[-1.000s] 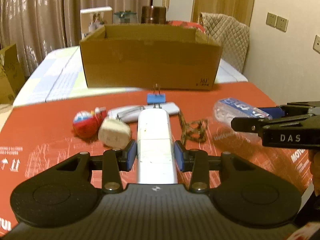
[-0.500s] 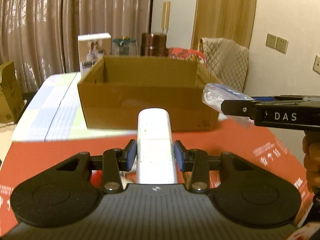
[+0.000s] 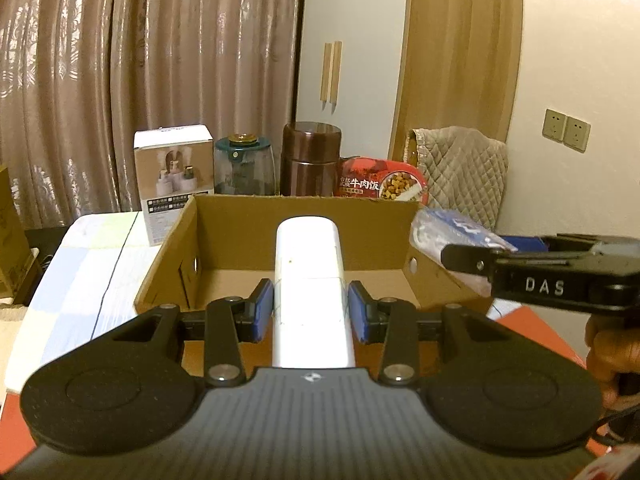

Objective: Organize rigid objects
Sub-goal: 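Carry the power bank with left tool over the box while right tool carries the blue box, then open left tool to drop the power bank in the box while right tool drops the blue box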

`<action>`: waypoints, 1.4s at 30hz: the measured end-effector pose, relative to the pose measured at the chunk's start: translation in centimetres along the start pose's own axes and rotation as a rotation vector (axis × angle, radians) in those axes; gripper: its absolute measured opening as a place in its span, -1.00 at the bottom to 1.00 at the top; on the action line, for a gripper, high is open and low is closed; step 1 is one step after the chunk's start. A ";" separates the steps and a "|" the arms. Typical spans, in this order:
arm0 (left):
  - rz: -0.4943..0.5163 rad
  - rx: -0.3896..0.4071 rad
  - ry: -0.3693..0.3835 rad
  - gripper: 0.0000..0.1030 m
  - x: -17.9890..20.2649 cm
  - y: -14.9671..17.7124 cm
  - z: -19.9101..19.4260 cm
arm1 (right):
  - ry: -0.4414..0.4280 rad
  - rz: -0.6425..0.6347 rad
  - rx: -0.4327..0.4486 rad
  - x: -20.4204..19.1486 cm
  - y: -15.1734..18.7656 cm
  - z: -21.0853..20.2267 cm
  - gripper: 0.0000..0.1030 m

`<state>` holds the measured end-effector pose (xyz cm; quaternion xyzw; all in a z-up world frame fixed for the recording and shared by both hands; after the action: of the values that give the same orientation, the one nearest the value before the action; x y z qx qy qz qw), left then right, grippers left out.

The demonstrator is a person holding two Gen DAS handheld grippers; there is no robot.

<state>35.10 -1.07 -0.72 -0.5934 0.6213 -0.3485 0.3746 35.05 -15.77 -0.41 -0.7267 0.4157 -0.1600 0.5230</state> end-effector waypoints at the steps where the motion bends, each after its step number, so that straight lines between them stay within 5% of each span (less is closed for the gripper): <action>1: 0.001 -0.001 0.000 -0.32 -0.1 -0.2 0.6 | 0.002 0.004 -0.002 0.3 -0.1 0.4 0.05; 18: -0.009 -0.085 0.015 -0.32 -1.9 -1.0 8.5 | 0.018 0.054 -0.078 2.6 0.4 6.3 0.05; 42: -0.035 -0.120 0.017 -0.34 -2.2 -0.3 9.5 | 0.021 0.060 -0.112 2.8 1.5 7.2 0.05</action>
<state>43.67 1.20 -4.89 -0.6228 0.6337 -0.3220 0.3269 40.94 -13.60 -5.19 -0.7404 0.4509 -0.1285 0.4816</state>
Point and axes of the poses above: each gripper's, at about its wrist camera, not at the fingertips, and z roughly the way its jaws point, x to its right, y to its underside, the point moved 5 cm from there along z, roughly the way its jaws point, and after that the axes turned 14 degrees about -y, right-handed, at the moved point
